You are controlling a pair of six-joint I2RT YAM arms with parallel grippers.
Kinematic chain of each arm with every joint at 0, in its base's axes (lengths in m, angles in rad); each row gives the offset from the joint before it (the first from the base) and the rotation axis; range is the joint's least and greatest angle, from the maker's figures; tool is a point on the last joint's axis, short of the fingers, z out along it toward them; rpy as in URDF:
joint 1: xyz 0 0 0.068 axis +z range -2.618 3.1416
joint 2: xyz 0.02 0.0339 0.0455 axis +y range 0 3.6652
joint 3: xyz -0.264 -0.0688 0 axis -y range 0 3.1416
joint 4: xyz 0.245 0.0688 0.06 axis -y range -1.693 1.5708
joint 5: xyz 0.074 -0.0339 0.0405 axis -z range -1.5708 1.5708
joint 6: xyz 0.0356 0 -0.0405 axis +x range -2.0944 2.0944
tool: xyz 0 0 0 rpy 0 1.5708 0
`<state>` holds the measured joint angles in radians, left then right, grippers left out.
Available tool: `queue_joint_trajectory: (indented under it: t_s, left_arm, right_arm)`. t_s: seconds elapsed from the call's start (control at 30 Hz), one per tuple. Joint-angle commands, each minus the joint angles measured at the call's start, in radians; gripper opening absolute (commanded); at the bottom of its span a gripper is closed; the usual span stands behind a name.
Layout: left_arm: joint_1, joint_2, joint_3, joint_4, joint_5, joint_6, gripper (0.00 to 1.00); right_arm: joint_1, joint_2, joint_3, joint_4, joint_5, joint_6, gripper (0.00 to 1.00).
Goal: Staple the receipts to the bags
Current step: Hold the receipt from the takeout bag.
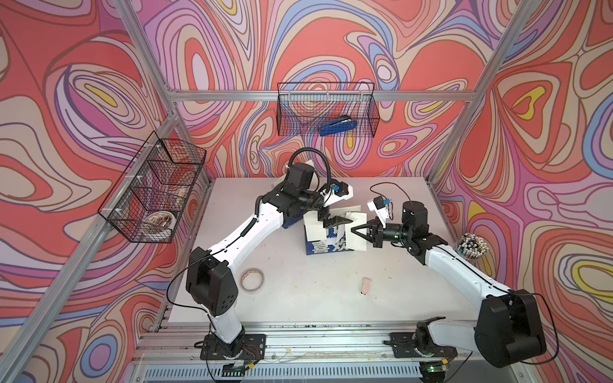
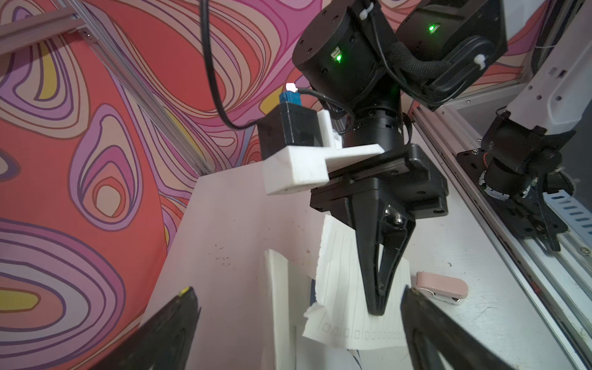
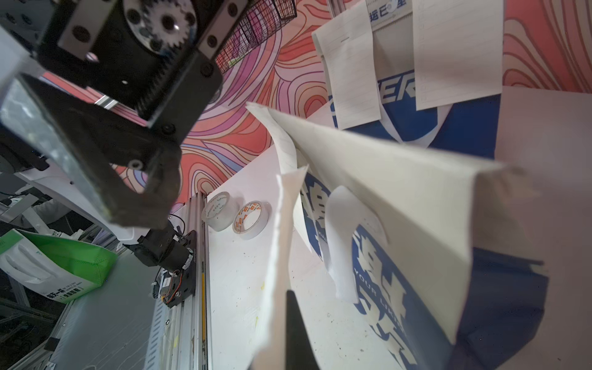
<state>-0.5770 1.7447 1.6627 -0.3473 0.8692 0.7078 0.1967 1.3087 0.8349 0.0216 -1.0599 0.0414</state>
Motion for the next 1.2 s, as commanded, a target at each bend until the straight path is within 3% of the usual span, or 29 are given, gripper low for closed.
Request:
queue_joint_trajectory:
  t_s: [0.0, 0.2, 0.43, 0.73, 0.97, 1.17]
  left_arm:
    - [-0.004, 0.020, 0.060, -0.081, -0.012, 0.060, 0.98]
    - [-0.003, 0.113, 0.212, -0.271, -0.036, 0.119, 0.87]
    - [-0.001, 0.219, 0.376, -0.475, -0.085, 0.178, 0.70]
    - [0.005, 0.228, 0.379, -0.545, -0.108, 0.174, 0.66]
    - [0.024, 0.234, 0.384, -0.533, -0.121, 0.123, 0.39]
    - [0.028, 0.247, 0.387, -0.520, -0.098, 0.093, 0.33]
  right_arm:
    - [-0.002, 0.046, 0.049, -0.014, -0.015, -0.045, 0.00]
    - [0.000, 0.143, 0.133, -0.090, -0.005, -0.117, 0.00]
    - [0.004, 0.194, 0.133, 0.007, -0.034, -0.039, 0.00]
    - [0.012, 0.204, 0.097, 0.169, 0.028, 0.106, 0.00]
    - [0.015, 0.221, 0.098, 0.163, 0.029, 0.119, 0.00]
    - [0.028, 0.225, 0.120, 0.080, 0.061, 0.068, 0.00]
